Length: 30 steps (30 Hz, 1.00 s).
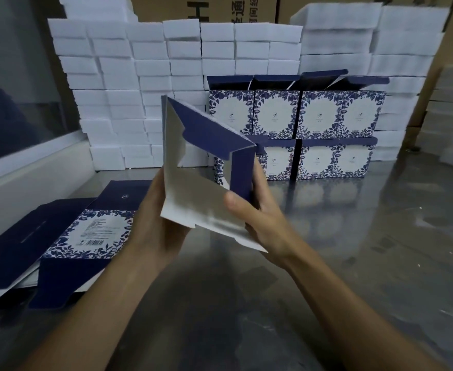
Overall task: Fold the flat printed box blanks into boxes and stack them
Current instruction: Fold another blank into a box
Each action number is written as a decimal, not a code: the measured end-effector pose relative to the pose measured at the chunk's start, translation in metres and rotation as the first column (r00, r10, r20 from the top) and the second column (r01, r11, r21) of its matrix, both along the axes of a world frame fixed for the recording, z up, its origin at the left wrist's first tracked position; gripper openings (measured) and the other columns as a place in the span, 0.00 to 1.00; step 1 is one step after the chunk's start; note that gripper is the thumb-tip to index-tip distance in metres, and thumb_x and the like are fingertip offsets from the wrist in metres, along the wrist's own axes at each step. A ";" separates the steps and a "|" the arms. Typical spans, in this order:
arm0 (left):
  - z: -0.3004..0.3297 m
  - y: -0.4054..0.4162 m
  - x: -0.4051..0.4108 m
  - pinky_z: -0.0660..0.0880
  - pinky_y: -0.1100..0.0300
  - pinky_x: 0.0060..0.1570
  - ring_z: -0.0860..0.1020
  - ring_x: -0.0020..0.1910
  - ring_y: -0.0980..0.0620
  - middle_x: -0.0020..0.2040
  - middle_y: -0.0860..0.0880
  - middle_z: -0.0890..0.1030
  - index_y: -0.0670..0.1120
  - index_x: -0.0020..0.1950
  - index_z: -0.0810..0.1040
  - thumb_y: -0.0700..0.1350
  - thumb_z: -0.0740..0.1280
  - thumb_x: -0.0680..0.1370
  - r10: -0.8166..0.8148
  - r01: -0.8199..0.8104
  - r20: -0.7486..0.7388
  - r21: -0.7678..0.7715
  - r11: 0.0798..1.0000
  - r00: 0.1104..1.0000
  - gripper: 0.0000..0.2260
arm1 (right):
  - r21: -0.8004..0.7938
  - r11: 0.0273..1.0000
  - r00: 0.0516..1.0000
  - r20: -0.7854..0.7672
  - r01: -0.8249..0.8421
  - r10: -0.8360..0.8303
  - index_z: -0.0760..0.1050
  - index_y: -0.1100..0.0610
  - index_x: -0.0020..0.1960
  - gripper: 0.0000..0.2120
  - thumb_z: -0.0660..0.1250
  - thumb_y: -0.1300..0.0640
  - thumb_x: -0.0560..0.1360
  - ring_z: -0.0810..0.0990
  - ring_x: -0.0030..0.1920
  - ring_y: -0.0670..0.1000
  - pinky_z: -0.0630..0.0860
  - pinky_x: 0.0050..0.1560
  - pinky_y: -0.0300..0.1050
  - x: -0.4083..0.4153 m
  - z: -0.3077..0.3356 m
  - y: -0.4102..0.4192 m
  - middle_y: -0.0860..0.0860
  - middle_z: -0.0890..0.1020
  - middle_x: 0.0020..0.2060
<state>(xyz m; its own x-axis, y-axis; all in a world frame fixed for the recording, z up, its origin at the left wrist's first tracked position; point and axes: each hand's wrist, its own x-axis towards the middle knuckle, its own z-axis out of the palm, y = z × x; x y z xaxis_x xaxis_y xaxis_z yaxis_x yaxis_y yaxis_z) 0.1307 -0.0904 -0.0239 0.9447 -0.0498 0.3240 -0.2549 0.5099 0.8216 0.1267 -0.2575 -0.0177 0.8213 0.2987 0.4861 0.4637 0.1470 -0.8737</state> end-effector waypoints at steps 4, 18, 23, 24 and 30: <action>0.005 0.004 0.001 0.77 0.65 0.33 0.80 0.34 0.53 0.34 0.50 0.79 0.52 0.39 0.83 0.41 0.56 0.84 0.089 -0.089 0.005 0.057 0.994 0.996 0.20 | 0.023 0.993 0.993 0.032 0.117 -0.117 0.53 0.50 0.82 0.50 0.73 0.41 0.66 0.69 0.73 0.43 0.71 0.69 0.41 0.002 0.001 -0.003 0.47 0.68 0.76; 0.013 0.007 0.005 0.78 0.59 0.44 0.83 0.39 0.49 0.32 0.55 0.83 0.48 0.43 0.80 0.48 0.58 0.83 0.158 -0.167 0.057 0.233 0.958 0.986 0.14 | 0.141 0.928 0.937 -0.107 0.344 -0.332 0.79 0.51 0.63 0.29 0.62 0.33 0.72 0.78 0.41 0.39 0.73 0.42 0.33 0.009 0.001 -0.005 0.37 0.83 0.39; 0.004 0.004 -0.007 0.77 0.54 0.49 0.81 0.50 0.47 0.51 0.46 0.82 0.50 0.52 0.83 0.52 0.74 0.70 0.173 -0.205 0.127 0.308 0.929 0.977 0.13 | 0.232 0.864 0.894 -0.156 0.447 -0.420 0.81 0.58 0.41 0.29 0.59 0.33 0.73 0.80 0.35 0.57 0.74 0.35 0.52 0.006 0.007 -0.009 0.67 0.79 0.36; 0.008 0.003 -0.007 0.74 0.50 0.50 0.77 0.49 0.45 0.51 0.46 0.79 0.50 0.45 0.84 0.55 0.72 0.72 0.220 -0.230 0.068 0.238 0.944 0.973 0.10 | 0.241 0.851 0.884 -0.149 0.466 -0.442 0.77 0.69 0.45 0.37 0.59 0.32 0.73 0.79 0.37 0.65 0.76 0.37 0.60 0.004 0.009 -0.009 0.74 0.77 0.41; 0.013 -0.001 -0.002 0.81 0.54 0.36 0.82 0.40 0.50 0.39 0.48 0.83 0.47 0.47 0.78 0.58 0.58 0.81 0.389 -0.384 0.001 0.169 0.908 0.921 0.17 | 0.323 0.824 0.862 0.046 0.465 -0.505 0.70 0.54 0.48 0.08 0.65 0.51 0.81 0.78 0.36 0.56 0.76 0.32 0.56 0.002 0.009 -0.008 0.51 0.81 0.38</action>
<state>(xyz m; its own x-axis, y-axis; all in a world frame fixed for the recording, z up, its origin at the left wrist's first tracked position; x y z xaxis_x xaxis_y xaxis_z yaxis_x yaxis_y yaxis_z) 0.1290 -0.0912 -0.0106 0.9105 0.2717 0.3116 -0.3768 0.2353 0.8959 0.1291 -0.2655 -0.0090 0.7491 -0.2937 0.5938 0.6439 0.1119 -0.7569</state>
